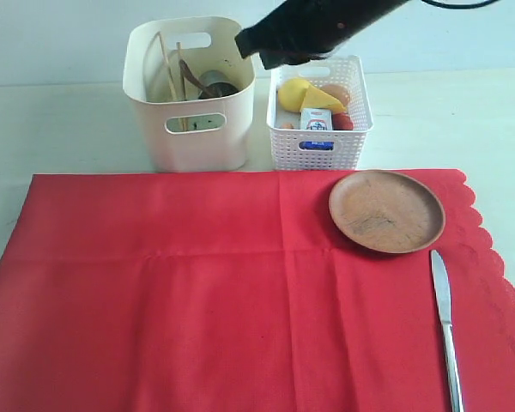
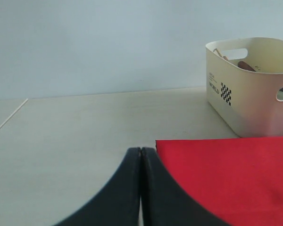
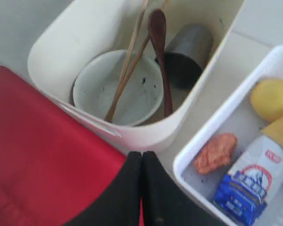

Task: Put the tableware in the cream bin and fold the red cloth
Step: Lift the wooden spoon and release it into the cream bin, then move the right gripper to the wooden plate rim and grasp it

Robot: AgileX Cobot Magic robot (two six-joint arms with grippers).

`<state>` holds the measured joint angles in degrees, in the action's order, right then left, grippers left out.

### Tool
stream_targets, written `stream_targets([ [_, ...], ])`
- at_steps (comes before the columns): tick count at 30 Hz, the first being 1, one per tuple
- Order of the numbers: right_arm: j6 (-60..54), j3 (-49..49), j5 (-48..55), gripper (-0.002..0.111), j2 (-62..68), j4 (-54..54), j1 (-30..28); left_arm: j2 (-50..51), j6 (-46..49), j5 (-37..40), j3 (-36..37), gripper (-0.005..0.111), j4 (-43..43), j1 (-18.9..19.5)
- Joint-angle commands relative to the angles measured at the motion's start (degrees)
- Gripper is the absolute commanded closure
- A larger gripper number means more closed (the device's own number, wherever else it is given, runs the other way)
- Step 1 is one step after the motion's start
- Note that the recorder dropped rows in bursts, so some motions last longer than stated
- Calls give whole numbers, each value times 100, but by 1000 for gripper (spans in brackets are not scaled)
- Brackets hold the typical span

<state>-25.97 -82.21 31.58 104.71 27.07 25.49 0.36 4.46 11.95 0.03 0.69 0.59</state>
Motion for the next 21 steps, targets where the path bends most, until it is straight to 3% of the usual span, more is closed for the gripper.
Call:
stream_targets([
  [1,104,1452,-765,108,-779,-620,-216,-36,-28,-41,-3,107,20,6],
  [5,844,1910,128,108,-1003,-916,-1521,-36,-28,-41,-3,107,20,6],
  [10,731,2065,818,108,-990,-916,-2402,-36,-28,-41,-3,107,20,6],
  [15,221,2262,760,108,-990,-836,-2589,-36,-28,-41,-3,107,20,6],
  [21,-1323,2288,1162,108,-851,692,-2578,-36,-28,-41,-3,107,20,6],
])
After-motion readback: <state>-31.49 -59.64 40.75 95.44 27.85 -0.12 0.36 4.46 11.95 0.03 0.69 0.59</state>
